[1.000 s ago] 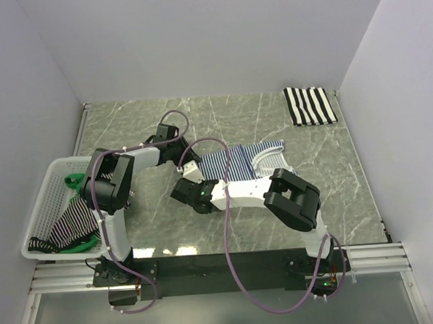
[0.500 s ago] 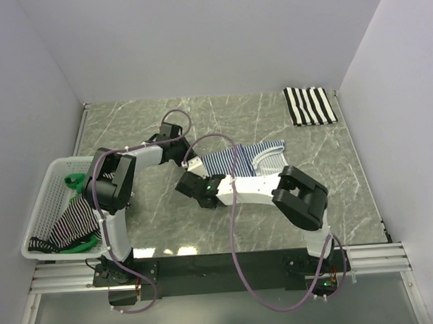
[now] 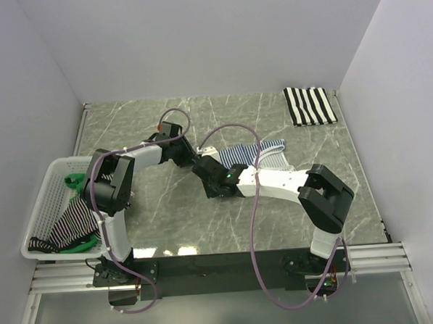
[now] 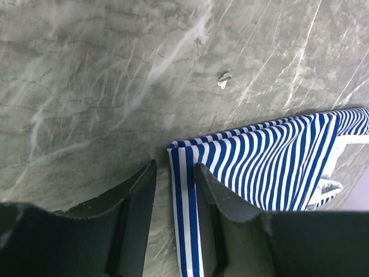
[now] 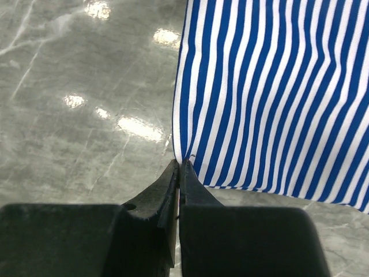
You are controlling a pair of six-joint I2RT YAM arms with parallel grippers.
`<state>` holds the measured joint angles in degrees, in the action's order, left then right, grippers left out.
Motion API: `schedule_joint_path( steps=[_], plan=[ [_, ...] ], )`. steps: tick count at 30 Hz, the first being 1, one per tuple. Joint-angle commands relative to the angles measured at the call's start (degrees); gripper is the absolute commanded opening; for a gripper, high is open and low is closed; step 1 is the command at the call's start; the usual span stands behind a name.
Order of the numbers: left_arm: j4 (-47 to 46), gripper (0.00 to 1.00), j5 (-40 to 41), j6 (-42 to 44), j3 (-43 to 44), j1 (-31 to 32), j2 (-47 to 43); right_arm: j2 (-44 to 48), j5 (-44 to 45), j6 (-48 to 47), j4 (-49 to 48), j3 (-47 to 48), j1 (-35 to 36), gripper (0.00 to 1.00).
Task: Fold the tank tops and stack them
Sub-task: Fold the tank top
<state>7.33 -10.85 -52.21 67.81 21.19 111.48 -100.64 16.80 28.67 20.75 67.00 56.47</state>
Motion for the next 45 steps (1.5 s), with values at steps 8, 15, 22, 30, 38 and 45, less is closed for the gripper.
schedule_joint_path(
  steps=[8,15,22,30,38,45],
  plan=[
    [1.5,0.38,-0.5,-0.4,-0.9,1.1,1.3,0.8,-1.6,0.6,-1.5,0.3,0.0,0.0],
    [0.8,0.26,0.0,-1.2,-1.0,1.7,2.7,0.0,-3.4,1.2,-1.8,0.2,0.2,0.0],
    [2.2,0.04,5.5,-2.1,-3.8,1.0,-2.1,-0.9,-7.0,2.9,-2.5,0.8,1.7,0.0],
    [9.1,0.01,14.7,-2.5,-8.0,-4.7,-17.1,-1.8,-19.2,7.3,-8.4,6.0,4.8,0.0],
    [20.1,0.01,19.9,0.0,-1.6,-6.5,-26.1,-2.5,-28.5,10.3,-13.8,11.5,5.1,0.0],
    [23.4,0.01,19.9,-0.6,11.0,-0.3,-21.1,5.1,-35.4,15.4,-22.8,0.8,0.5,0.0]
  ],
)
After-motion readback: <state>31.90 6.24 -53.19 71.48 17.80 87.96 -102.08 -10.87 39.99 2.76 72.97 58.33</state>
